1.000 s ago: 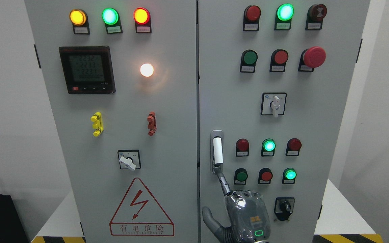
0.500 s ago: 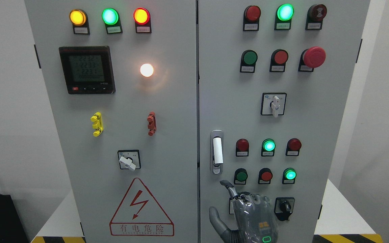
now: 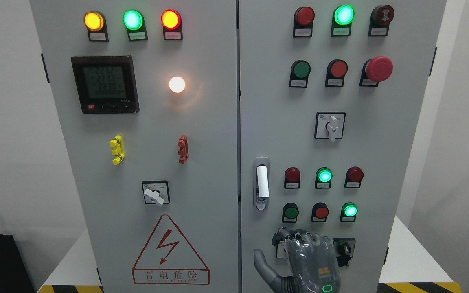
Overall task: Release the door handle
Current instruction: 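Close the right hand fingers around the silver latch handle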
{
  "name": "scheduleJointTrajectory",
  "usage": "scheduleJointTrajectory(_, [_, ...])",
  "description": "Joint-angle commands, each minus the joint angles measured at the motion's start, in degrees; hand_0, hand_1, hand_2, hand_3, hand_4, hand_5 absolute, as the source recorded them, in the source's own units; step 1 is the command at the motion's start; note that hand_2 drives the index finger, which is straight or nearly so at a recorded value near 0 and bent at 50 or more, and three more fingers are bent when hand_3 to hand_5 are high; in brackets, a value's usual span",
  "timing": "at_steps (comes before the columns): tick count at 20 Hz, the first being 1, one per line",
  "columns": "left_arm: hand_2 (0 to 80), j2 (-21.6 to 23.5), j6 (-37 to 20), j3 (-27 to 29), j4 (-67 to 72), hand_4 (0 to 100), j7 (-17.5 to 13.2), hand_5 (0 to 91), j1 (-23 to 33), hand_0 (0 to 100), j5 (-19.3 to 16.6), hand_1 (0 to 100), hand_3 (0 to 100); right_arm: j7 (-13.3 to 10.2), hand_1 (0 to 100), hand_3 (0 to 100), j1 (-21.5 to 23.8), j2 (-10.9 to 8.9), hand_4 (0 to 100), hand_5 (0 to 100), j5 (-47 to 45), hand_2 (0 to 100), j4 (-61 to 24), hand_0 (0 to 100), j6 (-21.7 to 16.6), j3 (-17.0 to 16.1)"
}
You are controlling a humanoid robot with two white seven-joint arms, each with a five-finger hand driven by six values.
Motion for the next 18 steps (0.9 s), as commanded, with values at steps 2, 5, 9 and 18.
scheduleJointTrajectory(2, [0.0,0.0,0.0,-0.8,1.1,0,0.0,0.0,0.0,12,0.0,39,0,0.5,11,100,-2.4,0.44,94,99,-0.3,90,-0.5,30,-0.3,-0.6])
scheduleJointTrajectory(5, [0.0,0.0,0.0,-0.8,1.1,0,0.0,0.0,0.0,12,0.0,39,0,0.5,9,100,-4.3,0.87,94,100,-0.3,91,-0.4,28,0.1,-0.4])
scheduleJointTrajectory(9, [0.0,0.1,0.0,-0.8,1.1,0,0.0,0.0,0.0,12,0.0,39,0,0.8,24,100,-7.4,4.83,94,100,-0.2,92,0.3,26,0.3,-0.2])
scheduleJointTrajectory(18, [0.0,0.0,0.0,-0.8,1.1,0,0.0,0.0,0.0,12,0.0,39,0,0.7,54,100,-9.9,5.8,96,100,-0.2,91,1.8,25,2.0,-0.2])
